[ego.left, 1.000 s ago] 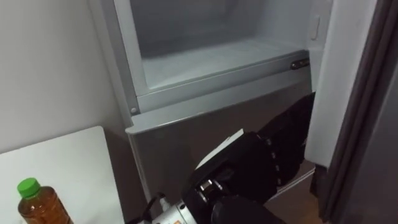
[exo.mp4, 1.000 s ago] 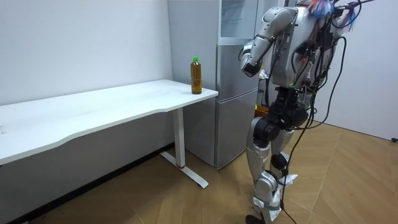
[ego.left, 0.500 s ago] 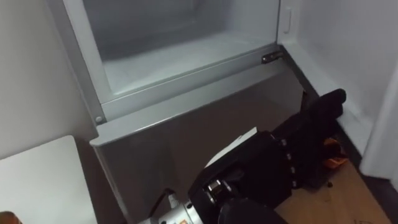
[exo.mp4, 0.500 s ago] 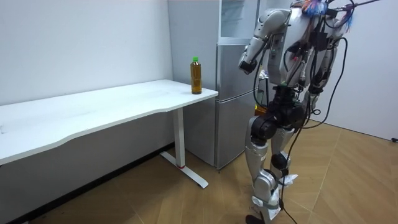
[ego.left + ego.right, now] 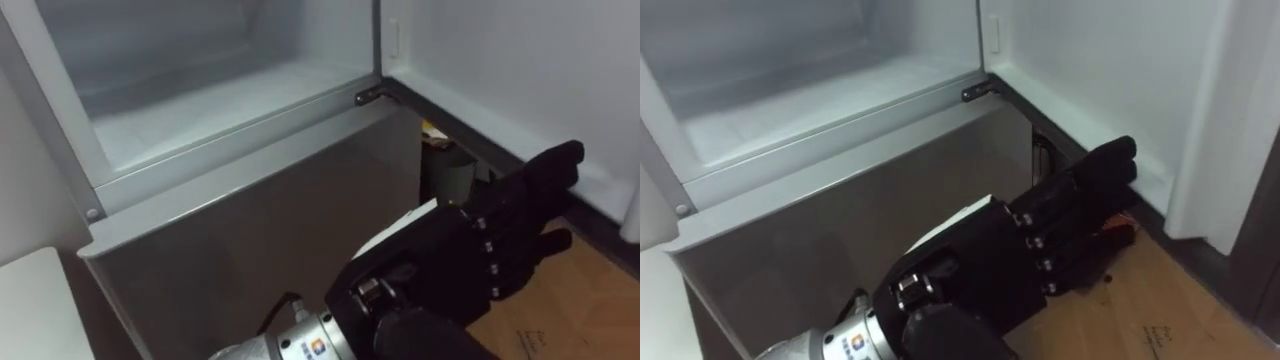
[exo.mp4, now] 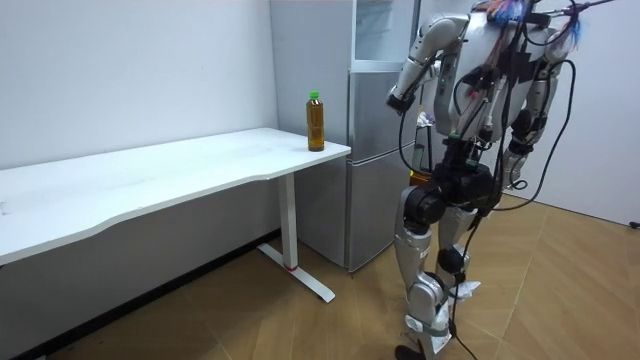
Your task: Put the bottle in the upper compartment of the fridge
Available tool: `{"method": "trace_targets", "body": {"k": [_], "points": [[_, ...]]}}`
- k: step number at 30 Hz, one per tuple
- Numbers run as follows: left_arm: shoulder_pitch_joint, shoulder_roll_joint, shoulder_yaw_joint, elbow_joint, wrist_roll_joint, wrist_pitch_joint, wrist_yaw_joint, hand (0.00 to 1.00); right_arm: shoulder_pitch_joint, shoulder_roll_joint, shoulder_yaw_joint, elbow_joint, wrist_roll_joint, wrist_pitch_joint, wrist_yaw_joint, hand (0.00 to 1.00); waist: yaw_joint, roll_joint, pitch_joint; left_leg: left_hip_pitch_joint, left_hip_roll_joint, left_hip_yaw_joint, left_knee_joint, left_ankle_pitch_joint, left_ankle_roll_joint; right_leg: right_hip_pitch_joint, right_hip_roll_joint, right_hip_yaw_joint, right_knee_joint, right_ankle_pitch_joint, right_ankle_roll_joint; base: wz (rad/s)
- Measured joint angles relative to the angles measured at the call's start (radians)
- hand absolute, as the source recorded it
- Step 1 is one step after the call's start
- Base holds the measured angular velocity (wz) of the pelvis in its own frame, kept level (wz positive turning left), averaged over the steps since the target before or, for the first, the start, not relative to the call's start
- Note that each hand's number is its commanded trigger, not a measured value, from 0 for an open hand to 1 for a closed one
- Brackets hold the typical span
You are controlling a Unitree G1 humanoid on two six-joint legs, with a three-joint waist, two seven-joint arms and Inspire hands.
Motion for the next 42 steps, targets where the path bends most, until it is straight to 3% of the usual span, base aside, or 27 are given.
{"method": "trace_targets", "body": {"k": [9, 15, 19, 24, 28, 30, 34, 36, 38, 42], "points": [[-0.029, 0.003, -0.011, 0.008, -0.045, 0.002, -0.002, 0.0, 0.001, -0.016, -0.018, 0.017, -0.003, 0.008, 0.0, 0.0, -0.002, 0.011, -0.0043, -0.001, 0.011, 0.0, -0.012, -0.003, -0.013, 0.001, 0.013, 0.0, 0.014, 0.009, -0.015, -0.03], [-0.028, 0.026, -0.002, 0.008, -0.079, 0.001, -0.001, 0.0, -0.001, -0.017, -0.017, 0.032, -0.012, 0.012, -0.015, 0.0, 0.031, 0.01, -0.0033, -0.003, 0.014, -0.019, -0.008, 0.003, -0.019, 0.002, 0.014, -0.012, 0.018, 0.007, -0.024, 0.06], [-0.025, 0.027, 0.013, 0.005, -0.079, 0.001, 0.009, 0.0, -0.003, -0.013, -0.013, 0.038, -0.012, 0.013, -0.036, 0.0, 0.083, -0.006, 0.0046, -0.006, 0.01, -0.064, -0.001, 0.006, -0.017, 0.01, 0.006, -0.038, 0.018, -0.007, -0.018, 0.21], [0.019, 0.037, 0.032, 0.004, -0.087, 0.0, 0.023, 0.0, -0.007, -0.007, 0.027, 0.039, -0.013, 0.016, -0.033, 0.0, 0.141, -0.033, -0.0002, -0.037, 0.009, -0.112, 0.02, 0.011, -0.016, 0.011, -0.01, -0.09, 0.013, -0.008, -0.02, 0.31], [0.089, 0.053, 0.035, 0.004, -0.085, 0.0, 0.031, 0.0, -0.009, 0.011, 0.08, 0.039, -0.014, 0.016, -0.037, 0.0, 0.195, -0.058, -0.0072, -0.053, 0.007, -0.16, 0.025, 0.023, -0.018, 0.015, -0.022, -0.136, 0.012, -0.008, -0.032, 0.33], [0.116, 0.057, 0.036, 0.003, -0.07, 0.0, 0.042, 0.0, -0.017, 0.013, 0.102, 0.04, -0.018, 0.015, -0.037, 0.0, 0.215, -0.063, -0.0048, -0.058, 0.006, -0.177, 0.031, 0.025, -0.018, 0.018, -0.028, -0.156, 0.013, -0.013, -0.036, 0.34], [0.136, 0.078, 0.053, -0.001, 0.004, -0.001, 0.048, 0.0, -0.023, 0.017, 0.145, 0.034, -0.053, 0.014, -0.023, 0.0, 0.283, -0.059, -0.008, -0.063, 0.005, -0.202, 0.042, 0.025, -0.018, 0.029, -0.035, -0.181, 0.012, -0.022, -0.029, 0.24], [0.157, 0.08, 0.087, -0.013, 0.045, -0.003, 0.053, 0.0, -0.021, 0.018, 0.148, 0.03, -0.054, 0.013, -0.019, 0.0, 0.288, -0.057, -0.01, -0.074, 0.0, -0.227, 0.047, 0.029, -0.017, 0.032, -0.045, -0.206, 0.013, -0.023, -0.033, 0.35], [0.205, 0.08, 0.135, -0.067, 0.095, -0.003, 0.08, 0.0, -0.019, 0.019, 0.148, 0.03, -0.067, 0.011, -0.02, 0.0, 0.308, -0.049, -0.0158, -0.081, -0.005, -0.246, 0.048, 0.034, -0.015, 0.033, -0.051, -0.224, 0.014, -0.025, -0.033, 0.27], [0.221, 0.089, 0.24, -0.169, 0.111, -0.01, 0.108, 0.0, -0.007, 0.023, 0.147, 0.03, -0.071, -0.001, -0.029, 0.0, 0.354, -0.052, -0.0169, -0.087, -0.007, -0.253, 0.047, 0.04, -0.015, 0.032, -0.062, -0.239, 0.018, -0.033, -0.024, 0.14]]}}
